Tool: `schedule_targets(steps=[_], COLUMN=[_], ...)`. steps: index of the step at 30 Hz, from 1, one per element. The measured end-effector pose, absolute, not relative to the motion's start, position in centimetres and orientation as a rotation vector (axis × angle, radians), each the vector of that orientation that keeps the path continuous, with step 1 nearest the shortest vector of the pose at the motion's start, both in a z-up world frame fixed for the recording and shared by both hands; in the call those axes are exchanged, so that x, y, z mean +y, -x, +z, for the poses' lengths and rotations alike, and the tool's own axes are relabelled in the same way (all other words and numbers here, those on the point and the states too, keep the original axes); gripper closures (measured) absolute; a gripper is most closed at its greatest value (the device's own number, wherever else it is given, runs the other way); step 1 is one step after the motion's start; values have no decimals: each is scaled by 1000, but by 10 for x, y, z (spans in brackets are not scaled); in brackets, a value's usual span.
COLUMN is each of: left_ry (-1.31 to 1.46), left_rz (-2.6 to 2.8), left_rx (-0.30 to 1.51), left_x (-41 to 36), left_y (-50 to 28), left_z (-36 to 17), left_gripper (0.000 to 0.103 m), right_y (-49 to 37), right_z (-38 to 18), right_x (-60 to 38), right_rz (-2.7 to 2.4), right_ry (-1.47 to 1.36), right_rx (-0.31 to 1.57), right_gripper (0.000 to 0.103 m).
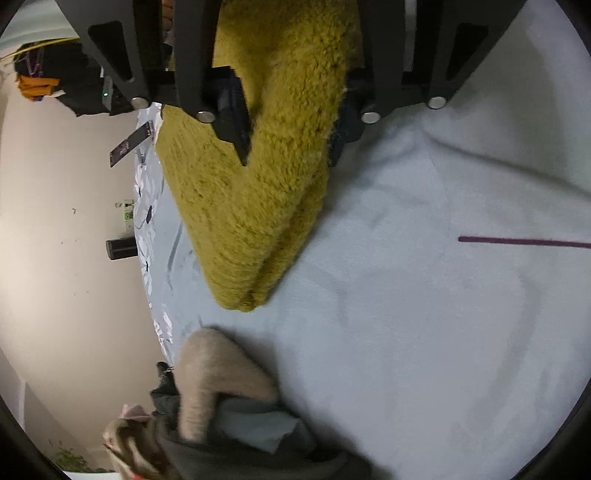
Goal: Fold clothes
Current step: 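Lift the folded sweater with both grippers and carry it across the bed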
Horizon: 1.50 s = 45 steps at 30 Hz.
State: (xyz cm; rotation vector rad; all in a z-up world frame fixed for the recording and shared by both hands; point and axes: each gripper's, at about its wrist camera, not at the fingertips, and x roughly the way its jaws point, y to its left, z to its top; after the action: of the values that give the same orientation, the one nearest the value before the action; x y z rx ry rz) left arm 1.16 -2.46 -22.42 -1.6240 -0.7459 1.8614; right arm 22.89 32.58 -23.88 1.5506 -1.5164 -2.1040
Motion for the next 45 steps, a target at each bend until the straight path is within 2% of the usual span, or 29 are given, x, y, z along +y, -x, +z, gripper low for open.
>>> schedule_targets(steps=[9,16,21,27,35,39,45], left_ry=[1527,1476,1409,1361,1372,1374,1418], left_rz=[1911,1975,2091,2264,2543,2627,2664], left_rx=[-752,-802,-853,-991,-992,-1051,-1054], left_x=[-41,-101,-188,-334,-505,-572,-623], left_y=[-53,-71,-78,-77,-79,-76,-56], left_z=[-189,-168,-146,-123,-96,-103,-128], left_gripper=[72,72,72,72,72,72,72], right_y=[-228,-213,-175,-123,-85,-81,-91], right_z=[-185,-157,-148,-139,-134,-146,-163], right_x=[312,253,169,23,-190,-270,-333], right_rz=[-2147,-2112,-2023,-1869,-1702,-1664,-1670], right_ry=[-1499,-1511,-1530,-1532,-1521,-1538,-1525], right_rx=[-1387,-1165,-990,-778,-470,-398,-304], right_gripper=[66,66,66,66,66,70,72])
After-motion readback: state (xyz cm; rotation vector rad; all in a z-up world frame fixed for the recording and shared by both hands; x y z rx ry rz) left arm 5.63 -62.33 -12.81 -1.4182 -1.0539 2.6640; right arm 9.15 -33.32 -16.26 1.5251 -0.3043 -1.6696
